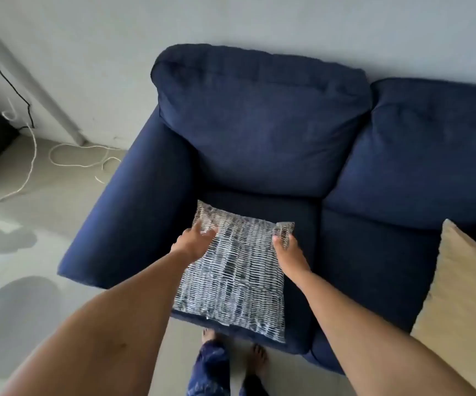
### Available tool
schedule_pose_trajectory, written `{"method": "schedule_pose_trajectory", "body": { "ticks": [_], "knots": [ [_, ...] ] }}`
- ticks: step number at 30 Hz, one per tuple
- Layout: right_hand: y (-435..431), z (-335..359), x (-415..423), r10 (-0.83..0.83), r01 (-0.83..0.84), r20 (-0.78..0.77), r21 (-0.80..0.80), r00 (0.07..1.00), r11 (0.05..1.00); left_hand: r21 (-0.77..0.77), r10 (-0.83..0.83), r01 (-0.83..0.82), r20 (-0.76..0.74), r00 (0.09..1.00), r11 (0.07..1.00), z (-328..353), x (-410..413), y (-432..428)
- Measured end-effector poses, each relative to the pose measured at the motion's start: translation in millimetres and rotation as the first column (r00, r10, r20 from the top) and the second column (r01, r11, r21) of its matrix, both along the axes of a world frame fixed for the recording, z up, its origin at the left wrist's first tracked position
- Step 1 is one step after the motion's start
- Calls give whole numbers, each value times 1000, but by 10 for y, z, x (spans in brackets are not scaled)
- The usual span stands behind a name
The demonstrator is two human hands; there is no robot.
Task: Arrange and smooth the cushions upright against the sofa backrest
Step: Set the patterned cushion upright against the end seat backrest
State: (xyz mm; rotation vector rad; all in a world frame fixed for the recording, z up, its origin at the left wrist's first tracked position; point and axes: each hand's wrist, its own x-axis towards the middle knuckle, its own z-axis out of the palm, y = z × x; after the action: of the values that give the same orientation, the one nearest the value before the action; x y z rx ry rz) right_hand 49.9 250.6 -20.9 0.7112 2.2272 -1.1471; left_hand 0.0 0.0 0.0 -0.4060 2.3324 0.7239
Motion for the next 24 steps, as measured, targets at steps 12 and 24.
{"method": "schedule_pose_trajectory", "body": {
  "ticks": [12,24],
  "knots": [
    [-189,-1200,-212,-250,251,86,8,964,968,40,106,-112,123,987,993,-1369,-440,-365],
    [-384,-1285,-367,-433,422,-72,-132,899,897,226,188,-191,33,982,955,-1472,-438,-229]
  ]
}}
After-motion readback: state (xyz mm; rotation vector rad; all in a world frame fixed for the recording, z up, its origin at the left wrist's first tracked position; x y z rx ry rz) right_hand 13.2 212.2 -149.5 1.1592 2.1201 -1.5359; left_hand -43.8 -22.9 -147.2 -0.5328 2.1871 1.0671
